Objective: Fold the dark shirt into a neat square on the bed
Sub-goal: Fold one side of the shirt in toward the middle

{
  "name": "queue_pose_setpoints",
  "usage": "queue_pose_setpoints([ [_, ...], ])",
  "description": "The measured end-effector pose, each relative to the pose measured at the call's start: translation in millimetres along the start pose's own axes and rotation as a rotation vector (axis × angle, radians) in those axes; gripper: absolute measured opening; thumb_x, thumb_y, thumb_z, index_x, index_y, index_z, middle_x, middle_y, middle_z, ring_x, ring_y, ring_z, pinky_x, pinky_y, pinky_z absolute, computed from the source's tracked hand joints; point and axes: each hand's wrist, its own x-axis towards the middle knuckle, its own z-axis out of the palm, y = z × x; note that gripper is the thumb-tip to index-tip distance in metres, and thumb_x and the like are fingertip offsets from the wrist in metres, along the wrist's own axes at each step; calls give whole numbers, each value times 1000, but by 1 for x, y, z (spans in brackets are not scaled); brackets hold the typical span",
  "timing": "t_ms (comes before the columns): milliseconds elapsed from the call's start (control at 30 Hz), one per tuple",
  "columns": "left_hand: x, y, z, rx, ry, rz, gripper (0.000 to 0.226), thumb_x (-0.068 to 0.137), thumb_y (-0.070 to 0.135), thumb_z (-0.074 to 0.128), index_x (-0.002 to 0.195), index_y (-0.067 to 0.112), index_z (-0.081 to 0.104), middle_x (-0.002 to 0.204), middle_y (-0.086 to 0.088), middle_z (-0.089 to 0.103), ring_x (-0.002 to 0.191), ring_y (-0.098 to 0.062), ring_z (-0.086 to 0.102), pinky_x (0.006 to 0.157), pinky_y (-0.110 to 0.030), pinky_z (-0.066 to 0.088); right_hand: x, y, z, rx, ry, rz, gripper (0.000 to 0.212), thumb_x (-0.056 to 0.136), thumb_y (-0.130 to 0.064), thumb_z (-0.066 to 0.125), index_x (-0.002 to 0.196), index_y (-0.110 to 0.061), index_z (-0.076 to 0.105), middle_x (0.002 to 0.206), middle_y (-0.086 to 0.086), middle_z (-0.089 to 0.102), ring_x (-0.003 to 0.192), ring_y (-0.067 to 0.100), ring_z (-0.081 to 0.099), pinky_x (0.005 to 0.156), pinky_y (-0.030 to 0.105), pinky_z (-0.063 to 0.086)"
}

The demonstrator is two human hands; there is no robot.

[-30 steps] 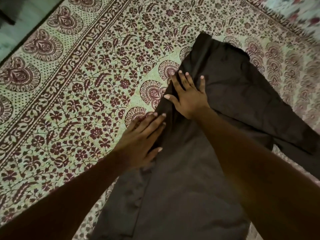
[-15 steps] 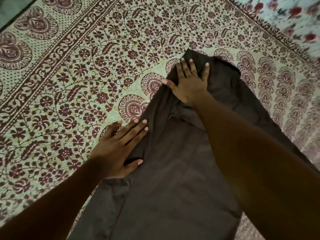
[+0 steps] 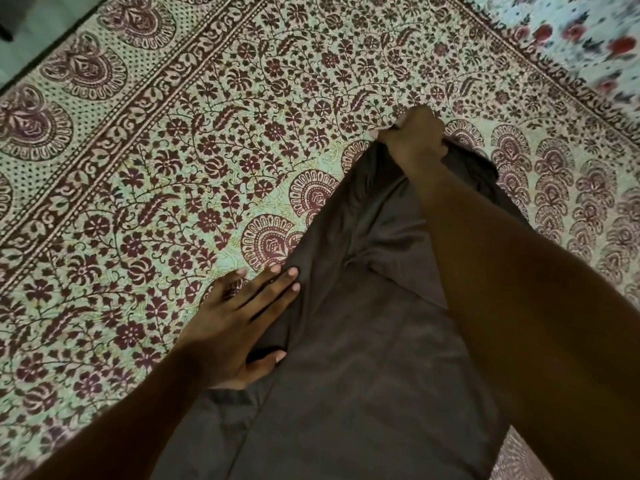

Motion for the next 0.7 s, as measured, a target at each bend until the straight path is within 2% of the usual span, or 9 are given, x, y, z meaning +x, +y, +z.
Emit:
queue_pose_setpoints([
  [67,0,0,0,-8,-17,-3,98,84,68,56,164,19,29,175,0,15,157,-22,28,117,-56,32,13,1,4,142,18,44,32,81,-31,89,95,-17,64,101,-2,66,105,18,62,108,48,44],
  [167,1,-1,0,-11,-31,-1,98,84,68,55,164,19,27,175,0,13,158,-22,26,117,-56,32,20,4,6,196,39,49,37,84,-20,86,78,-23,50,92,-4,66,102,18,66,109,51,47],
  [233,0,-1,-1,-13,-42,-5,99,84,68,55,165,19,26,175,0,12,159,-21,25,118,-56,32,16,4,7,133,72,37,23,89,-20,80,88,-19,57,99,-2,67,104,17,63,112,52,40],
  [300,1,-1,-2,-14,-47,-6,99,84,69,54,165,19,26,175,0,12,159,-22,25,118,-56,32,3,6,8,59,152,-17,14,95,-21,68,107,-20,60,116,1,64,112,18,56,111,51,32],
  [367,1,-1,-1,-21,-49,-2,99,84,69,55,164,18,27,175,0,12,159,-22,25,117,-57,32,-26,13,14,-73,253,-137,30,98,-26,61,126,-17,57,135,8,53,129,27,48,108,55,31],
  [433,0,-3,-2,-36,-48,-1,99,83,69,56,164,18,29,175,0,12,158,-22,25,116,-57,34,-70,28,29,-161,300,-327,38,99,-34,56,131,-14,57,141,14,50,132,35,45,104,55,36],
  [533,1,-4,-3,-45,-48,-2,100,83,69,56,164,19,28,175,0,12,159,-21,25,116,-56,34,-144,59,56,-291,149,-639,52,101,-48,52,137,-12,60,147,13,53,134,32,50,100,50,39],
  [600,1,-4,-2,-37,-40,-2,99,83,69,56,164,19,27,175,0,12,159,-21,24,116,-56,33,-159,76,62,-462,-3,-677,71,101,-64,41,155,-18,43,165,7,36,151,26,36,110,56,32],
  [700,0,-5,1,-26,-32,0,100,84,69,55,165,19,26,175,0,11,159,-21,23,118,-56,32,-117,82,48,-545,-54,-499,87,93,-84,27,164,-39,9,174,-9,4,161,23,4,116,70,13],
])
